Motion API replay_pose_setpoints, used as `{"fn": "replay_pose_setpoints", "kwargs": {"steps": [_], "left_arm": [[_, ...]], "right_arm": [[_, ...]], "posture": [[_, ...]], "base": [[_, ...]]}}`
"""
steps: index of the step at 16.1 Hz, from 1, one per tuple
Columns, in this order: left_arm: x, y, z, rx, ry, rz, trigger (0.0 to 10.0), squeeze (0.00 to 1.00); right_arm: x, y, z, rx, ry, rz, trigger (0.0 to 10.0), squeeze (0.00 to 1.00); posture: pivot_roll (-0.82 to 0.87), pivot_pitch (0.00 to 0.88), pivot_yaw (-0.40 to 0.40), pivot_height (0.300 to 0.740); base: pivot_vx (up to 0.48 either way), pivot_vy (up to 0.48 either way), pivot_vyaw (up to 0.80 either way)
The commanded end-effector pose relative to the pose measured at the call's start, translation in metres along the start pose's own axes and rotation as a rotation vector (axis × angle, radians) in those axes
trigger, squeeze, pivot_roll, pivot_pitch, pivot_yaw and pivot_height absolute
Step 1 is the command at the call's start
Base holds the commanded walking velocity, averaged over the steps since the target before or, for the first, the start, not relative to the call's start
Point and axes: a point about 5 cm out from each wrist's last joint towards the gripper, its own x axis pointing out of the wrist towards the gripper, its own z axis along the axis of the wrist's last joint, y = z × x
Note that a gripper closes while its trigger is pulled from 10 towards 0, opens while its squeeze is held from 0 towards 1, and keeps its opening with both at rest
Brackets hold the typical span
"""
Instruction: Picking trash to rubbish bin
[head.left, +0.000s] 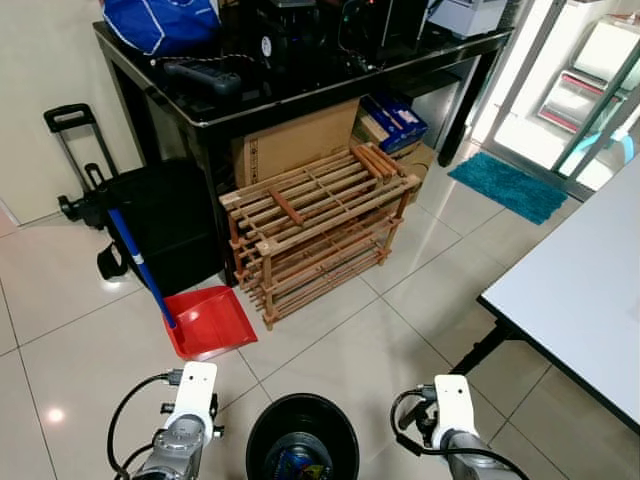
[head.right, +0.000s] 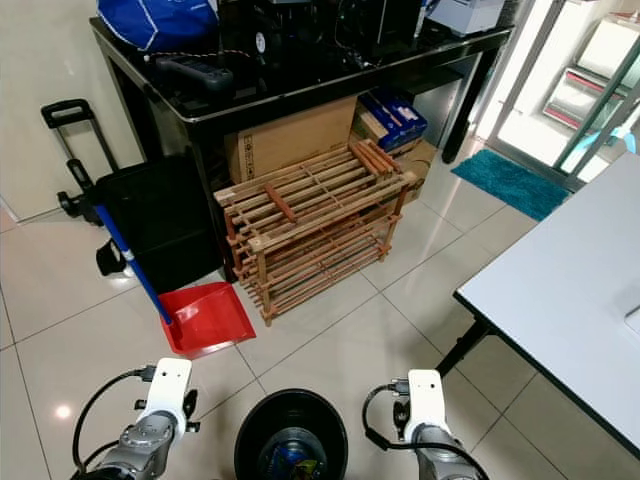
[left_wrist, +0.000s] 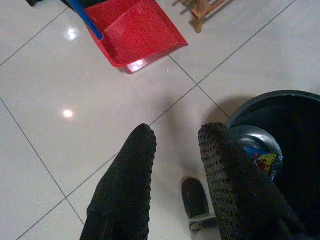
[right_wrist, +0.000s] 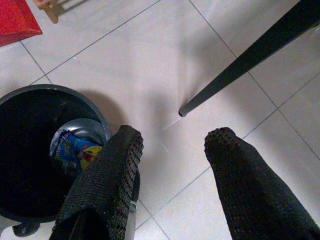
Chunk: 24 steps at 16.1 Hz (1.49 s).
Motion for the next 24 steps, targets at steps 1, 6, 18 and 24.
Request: {"fn": "replay_pose_setpoints", "kwargs": {"steps": [1, 6, 18, 24], "left_arm": [[-0.0007, -0.0021, -0.0027, 0.014, 0.002, 0.003, 10.0, 0.00], [-0.0002, -0.0019, -0.0002, 0.035, -0.005, 0.006, 10.0, 0.00], [-0.0005, -0.0008, -0.0028, 0.018, 0.011, 0.026, 10.0, 0.00], [-0.0010, -0.0007, -0.0048, 0.010, 0.014, 0.027, 10.0, 0.00]], "right_arm": [[0.0003, -0.0024, 0.0011, 0.012, -0.002, -0.017, 10.0, 0.00], [0.0006, 0.0017, 0.0009, 0.005, 0.003, -0.001, 10.0, 0.00], [-0.0001, -0.0059, -0.0001, 0.026, 0.003, -0.028, 10.0, 0.00], [-0.0006, -0.0055, -0.0021, 0.027, 0.007, -0.024, 10.0, 0.00]], "posture": [[0.04, 0.000, -0.066, 0.740], [0.04, 0.000, -0.067, 0.740], [0.04, 0.000, -0.084, 0.740], [0.04, 0.000, -0.086, 0.740]], "base": [[0.000, 0.000, 0.00], [0.000, 0.000, 0.00], [0.000, 0.000, 0.00], [0.000, 0.000, 0.00]]}}
